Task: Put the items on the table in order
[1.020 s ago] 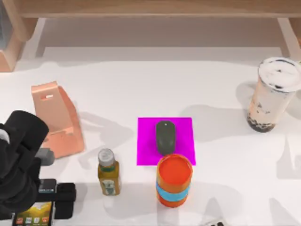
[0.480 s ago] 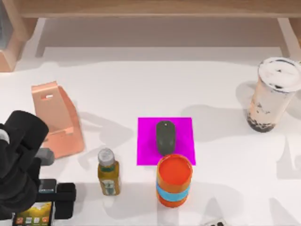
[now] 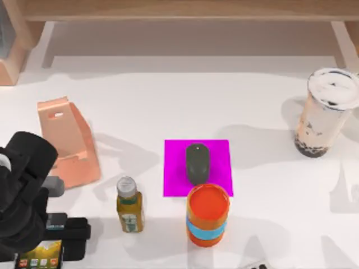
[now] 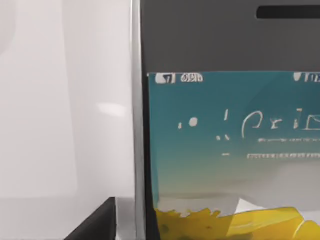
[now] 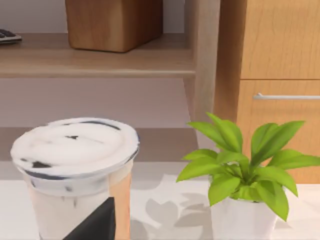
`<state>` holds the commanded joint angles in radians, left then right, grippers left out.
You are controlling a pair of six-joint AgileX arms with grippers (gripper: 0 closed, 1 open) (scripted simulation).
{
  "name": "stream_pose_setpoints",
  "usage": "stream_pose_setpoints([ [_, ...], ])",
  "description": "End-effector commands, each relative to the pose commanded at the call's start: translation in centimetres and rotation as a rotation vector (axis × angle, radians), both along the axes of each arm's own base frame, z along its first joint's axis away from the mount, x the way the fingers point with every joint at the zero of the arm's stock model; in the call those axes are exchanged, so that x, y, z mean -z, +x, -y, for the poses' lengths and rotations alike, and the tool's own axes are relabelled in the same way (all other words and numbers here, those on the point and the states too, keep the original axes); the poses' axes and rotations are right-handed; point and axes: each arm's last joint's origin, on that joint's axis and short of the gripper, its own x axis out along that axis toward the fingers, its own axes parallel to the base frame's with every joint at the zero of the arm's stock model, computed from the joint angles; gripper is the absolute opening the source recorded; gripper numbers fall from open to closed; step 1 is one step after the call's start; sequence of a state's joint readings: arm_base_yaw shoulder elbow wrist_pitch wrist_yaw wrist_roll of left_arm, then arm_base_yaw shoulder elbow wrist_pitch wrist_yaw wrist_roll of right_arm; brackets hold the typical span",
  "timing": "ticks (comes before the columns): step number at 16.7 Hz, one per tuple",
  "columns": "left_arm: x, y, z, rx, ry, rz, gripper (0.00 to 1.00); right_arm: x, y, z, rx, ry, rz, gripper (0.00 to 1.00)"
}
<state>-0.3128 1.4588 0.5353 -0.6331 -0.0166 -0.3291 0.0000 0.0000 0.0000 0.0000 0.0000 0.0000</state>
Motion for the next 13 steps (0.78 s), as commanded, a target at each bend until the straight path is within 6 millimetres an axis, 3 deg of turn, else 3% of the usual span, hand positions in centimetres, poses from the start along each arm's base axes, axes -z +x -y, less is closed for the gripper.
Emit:
stream_pose_setpoints([
  [8,-3.8,0.1,0.1,0.004,-0.01,0.01,0.0,0.0,0.0,0.0,0.0,0.0,0.0,1.0],
  [13,-3.9,0.1,0.1,0.003,-0.008,0.01,0.0,0.0,0.0,0.0,0.0,0.0,0.0,1.0],
])
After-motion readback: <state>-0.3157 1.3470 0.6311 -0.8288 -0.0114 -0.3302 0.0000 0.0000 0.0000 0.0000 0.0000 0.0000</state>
